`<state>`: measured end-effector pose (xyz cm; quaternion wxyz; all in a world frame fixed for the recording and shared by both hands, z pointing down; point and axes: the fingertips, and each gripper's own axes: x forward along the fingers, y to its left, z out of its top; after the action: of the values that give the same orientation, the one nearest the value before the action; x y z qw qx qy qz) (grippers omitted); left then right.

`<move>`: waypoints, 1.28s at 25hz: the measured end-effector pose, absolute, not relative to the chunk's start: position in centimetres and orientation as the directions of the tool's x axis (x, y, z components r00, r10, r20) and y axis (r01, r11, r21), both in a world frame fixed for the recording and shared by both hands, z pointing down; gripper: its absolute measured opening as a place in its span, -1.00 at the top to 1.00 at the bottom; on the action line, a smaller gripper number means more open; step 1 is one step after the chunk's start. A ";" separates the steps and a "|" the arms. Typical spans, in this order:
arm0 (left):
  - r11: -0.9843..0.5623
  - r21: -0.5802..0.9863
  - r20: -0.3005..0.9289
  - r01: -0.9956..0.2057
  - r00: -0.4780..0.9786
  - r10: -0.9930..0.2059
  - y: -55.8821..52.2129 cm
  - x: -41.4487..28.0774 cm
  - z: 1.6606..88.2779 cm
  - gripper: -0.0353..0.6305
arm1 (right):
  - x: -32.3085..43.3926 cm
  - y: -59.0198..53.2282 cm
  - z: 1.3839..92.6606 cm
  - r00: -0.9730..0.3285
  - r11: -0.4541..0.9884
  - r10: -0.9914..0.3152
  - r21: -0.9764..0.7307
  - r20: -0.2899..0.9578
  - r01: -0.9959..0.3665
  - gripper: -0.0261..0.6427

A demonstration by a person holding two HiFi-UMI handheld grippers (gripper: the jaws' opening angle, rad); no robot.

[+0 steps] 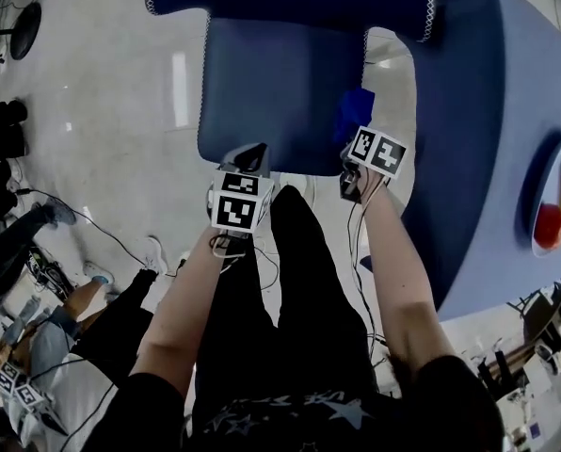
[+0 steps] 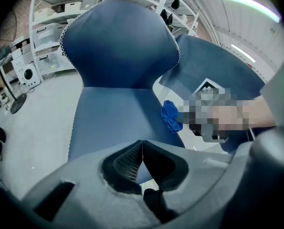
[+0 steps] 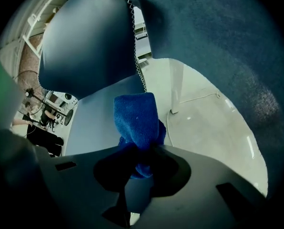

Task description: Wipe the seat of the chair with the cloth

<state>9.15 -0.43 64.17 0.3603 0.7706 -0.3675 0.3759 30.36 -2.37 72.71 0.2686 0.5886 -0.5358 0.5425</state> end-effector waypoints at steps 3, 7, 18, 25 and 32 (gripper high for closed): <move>-0.457 0.279 0.851 -0.845 0.438 -0.291 0.6 10.0 64.7 0.83 | 31.5 -1.8 72.9 -0.170 -0.275 -0.340 -0.271 0.925 -0.922 0.71; -0.409 0.280 0.851 -0.869 0.422 -0.314 0.8 8.1 64.8 0.83 | 28.8 -2.3 71.8 -0.216 -0.231 -0.368 -0.314 0.904 -0.921 0.71; -0.285 0.236 0.853 -0.929 0.338 -0.397 1.6 -4.5 64.8 0.83 | 7.5 -1.5 68.6 -0.476 0.024 -0.335 -0.498 0.813 -0.867 0.71; -0.177 0.215 0.870 -0.961 0.270 -0.413 4.6 -11.7 66.7 0.83 | -3.8 -0.5 69.2 -0.617 0.186 -0.280 -0.589 0.735 -0.786 0.71; -0.124 0.222 0.890 -0.967 0.253 -0.380 8.2 -14.3 68.2 0.83 | -6.6 0.8 72.2 -0.613 0.250 -0.229 -0.563 0.756 -0.788 0.71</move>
<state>-14.30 8.17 68.20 0.4274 0.6662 -0.5054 0.3437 -6.56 0.82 72.25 0.2754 0.3428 -0.7412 0.5072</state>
